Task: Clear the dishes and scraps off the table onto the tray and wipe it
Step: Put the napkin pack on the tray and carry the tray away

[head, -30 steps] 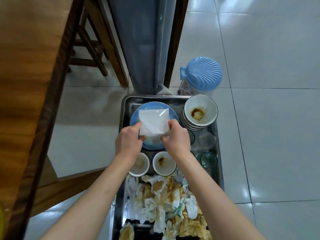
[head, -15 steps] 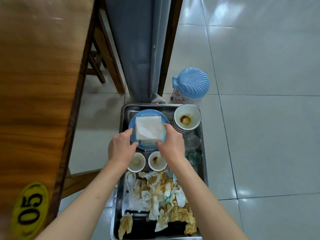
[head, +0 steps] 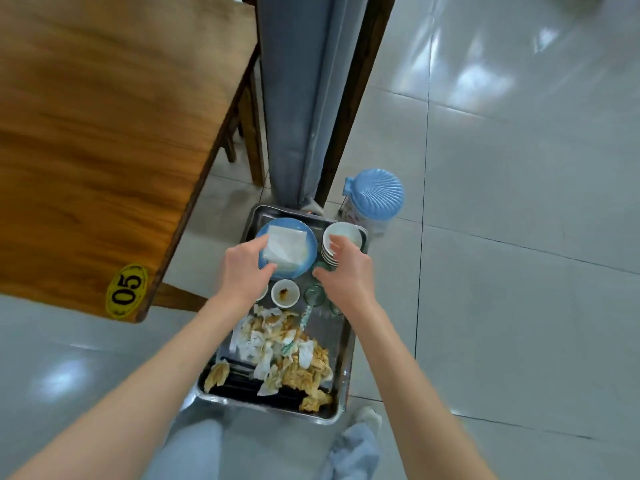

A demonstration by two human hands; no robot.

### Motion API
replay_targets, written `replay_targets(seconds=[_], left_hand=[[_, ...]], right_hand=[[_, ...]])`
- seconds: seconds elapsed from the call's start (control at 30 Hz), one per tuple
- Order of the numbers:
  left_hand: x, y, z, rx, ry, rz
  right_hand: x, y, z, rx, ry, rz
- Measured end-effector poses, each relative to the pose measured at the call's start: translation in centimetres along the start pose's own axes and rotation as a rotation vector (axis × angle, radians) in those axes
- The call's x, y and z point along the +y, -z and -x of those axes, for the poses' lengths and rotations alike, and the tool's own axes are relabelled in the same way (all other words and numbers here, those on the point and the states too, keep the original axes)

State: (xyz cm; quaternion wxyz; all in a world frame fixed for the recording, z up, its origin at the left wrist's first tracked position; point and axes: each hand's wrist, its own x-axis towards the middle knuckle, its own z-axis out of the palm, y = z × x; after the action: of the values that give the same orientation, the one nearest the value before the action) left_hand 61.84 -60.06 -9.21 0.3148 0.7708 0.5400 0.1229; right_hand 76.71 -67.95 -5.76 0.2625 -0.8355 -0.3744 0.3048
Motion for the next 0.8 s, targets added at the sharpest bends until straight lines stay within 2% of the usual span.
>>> replay_targets(seconds=[0.33,0.57,0.8], left_hand=[[5.2,-2.7,8.6,0.323,0.321,0.059],[5.1,-4.4,13.4,0.417,0.522,0.125],[4.8,-5.1,14.5,0.391,0.649,0.212]], right_hand=[[5.5,6.8,0.5,-0.358,0.267,0.294],[4.7,4.1,0.0,-0.552,0.345,0.339],[2.4,2.0,-1.7,-0.632,0.352,0.389]])
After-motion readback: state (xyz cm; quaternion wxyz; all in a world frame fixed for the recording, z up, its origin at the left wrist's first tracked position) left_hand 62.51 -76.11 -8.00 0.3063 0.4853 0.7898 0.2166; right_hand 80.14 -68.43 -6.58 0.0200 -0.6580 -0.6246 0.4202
